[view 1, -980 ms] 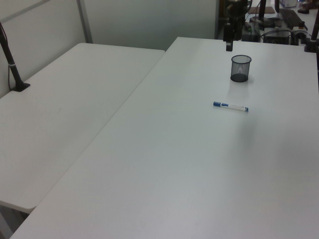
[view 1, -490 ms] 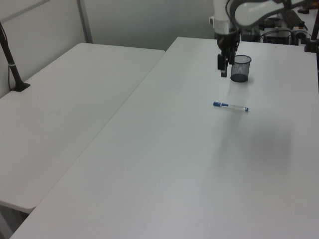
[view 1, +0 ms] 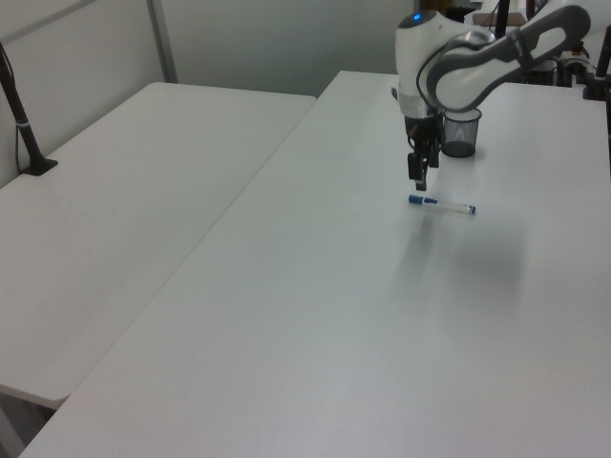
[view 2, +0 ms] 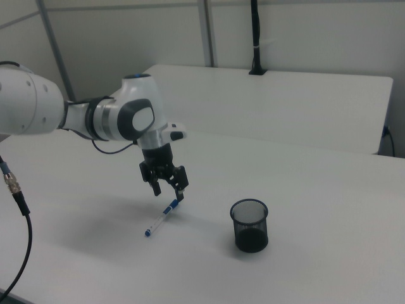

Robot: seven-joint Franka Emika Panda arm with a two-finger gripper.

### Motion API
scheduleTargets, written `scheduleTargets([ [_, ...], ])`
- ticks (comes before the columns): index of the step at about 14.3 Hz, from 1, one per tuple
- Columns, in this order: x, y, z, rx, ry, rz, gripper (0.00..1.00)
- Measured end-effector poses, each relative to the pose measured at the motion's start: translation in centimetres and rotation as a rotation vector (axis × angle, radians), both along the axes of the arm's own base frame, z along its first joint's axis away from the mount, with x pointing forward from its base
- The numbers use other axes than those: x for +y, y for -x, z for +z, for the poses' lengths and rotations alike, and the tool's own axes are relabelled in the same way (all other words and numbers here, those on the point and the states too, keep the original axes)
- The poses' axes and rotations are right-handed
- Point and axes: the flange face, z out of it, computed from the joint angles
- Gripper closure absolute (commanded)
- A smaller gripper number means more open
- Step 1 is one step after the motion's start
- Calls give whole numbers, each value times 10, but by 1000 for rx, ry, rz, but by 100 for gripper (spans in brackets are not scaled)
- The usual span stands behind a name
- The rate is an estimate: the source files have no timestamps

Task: Insert the marker
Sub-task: 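Lower the gripper onto the blue-capped marker and close on it, then lift the marker and carry it over the black mesh cup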

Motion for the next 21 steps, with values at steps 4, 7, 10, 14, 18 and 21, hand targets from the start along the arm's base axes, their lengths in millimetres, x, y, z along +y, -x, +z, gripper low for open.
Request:
scheduleTargets([
  [4, 10, -4, -33, -6, -6, -17, 56],
  [7, 10, -6, -39, -20, -8, -16, 75],
  [10, 10, -7, -39, -23, -8, -18, 85],
  [14, 7, -7, -39, -26, -8, -32, 87],
  [18, -8, -20, -9, -106, -17, -75, 87],
  [21, -46, -27, 52, -216, -13, -130, 87],
])
